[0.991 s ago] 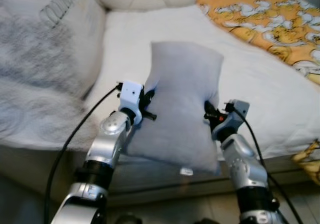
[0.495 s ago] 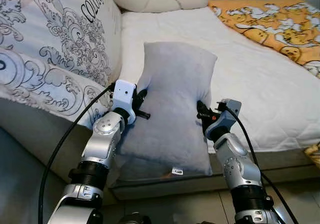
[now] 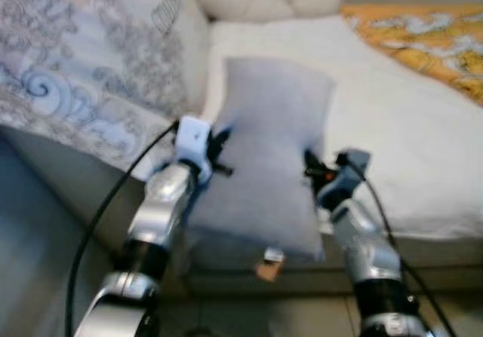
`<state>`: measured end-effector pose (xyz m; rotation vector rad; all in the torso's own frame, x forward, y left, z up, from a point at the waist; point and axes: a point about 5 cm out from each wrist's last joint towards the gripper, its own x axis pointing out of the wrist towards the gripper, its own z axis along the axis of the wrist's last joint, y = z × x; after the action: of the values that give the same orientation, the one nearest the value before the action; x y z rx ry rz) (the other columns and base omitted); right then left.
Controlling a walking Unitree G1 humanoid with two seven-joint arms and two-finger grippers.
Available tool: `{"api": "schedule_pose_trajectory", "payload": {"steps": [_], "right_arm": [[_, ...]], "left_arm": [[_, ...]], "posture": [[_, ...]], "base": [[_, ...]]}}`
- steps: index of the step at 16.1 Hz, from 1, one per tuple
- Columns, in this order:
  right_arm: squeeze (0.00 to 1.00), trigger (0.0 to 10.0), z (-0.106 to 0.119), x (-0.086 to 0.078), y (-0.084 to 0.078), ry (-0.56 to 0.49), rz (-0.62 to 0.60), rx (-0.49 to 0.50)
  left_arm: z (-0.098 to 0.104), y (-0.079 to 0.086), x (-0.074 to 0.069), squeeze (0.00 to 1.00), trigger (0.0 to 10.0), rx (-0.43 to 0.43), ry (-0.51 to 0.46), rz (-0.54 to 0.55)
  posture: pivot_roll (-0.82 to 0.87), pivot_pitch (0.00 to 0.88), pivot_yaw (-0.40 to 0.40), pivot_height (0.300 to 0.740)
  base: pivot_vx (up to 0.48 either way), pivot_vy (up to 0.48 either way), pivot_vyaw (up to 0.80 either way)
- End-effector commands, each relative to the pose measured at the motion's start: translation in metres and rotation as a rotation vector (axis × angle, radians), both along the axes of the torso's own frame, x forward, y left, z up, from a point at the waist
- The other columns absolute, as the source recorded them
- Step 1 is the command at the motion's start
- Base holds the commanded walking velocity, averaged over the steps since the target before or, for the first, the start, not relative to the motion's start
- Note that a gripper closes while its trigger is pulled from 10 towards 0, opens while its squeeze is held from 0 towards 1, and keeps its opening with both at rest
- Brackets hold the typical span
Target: Clean up the room
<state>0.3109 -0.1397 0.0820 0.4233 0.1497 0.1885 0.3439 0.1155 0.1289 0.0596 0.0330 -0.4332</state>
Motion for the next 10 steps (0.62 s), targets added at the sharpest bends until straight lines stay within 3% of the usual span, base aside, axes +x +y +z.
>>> {"api": "schedule_pose_trajectory", "payload": {"steps": [1, 8, 10], "right_arm": [[0.0, 10.0, 0.007, 0.0033, 0.0007, -0.03, -0.006, -0.005], [0.0, 10.0, 0.0077, 0.004, 0.0028, -0.038, 0.031, -0.036], [0.0, 10.0, 0.008, 0.0038, 0.0068, -0.041, 0.06, -0.06]], "left_arm": [[0.007, 0.0046, 0.0025, 0.0, 10.0, -0.007, -0.031, 0.017], [0.0077, 0.0037, 0.0033, 0.0, 10.0, -0.008, -0.036, 0.013], [0.0082, 0.0049, 0.0038, 0.0, 10.0, -0.007, -0.037, 0.018]], "posture": [[-0.02, 0.0, 0.035, 0.74], [-0.02, 0.0, 0.035, 0.74], [-0.02, 0.0, 0.034, 0.74]], "base": [[0.371, 0.0, 0.0], [0.371, 0.0, 0.0], [0.373, 0.0, 0.8]]}}
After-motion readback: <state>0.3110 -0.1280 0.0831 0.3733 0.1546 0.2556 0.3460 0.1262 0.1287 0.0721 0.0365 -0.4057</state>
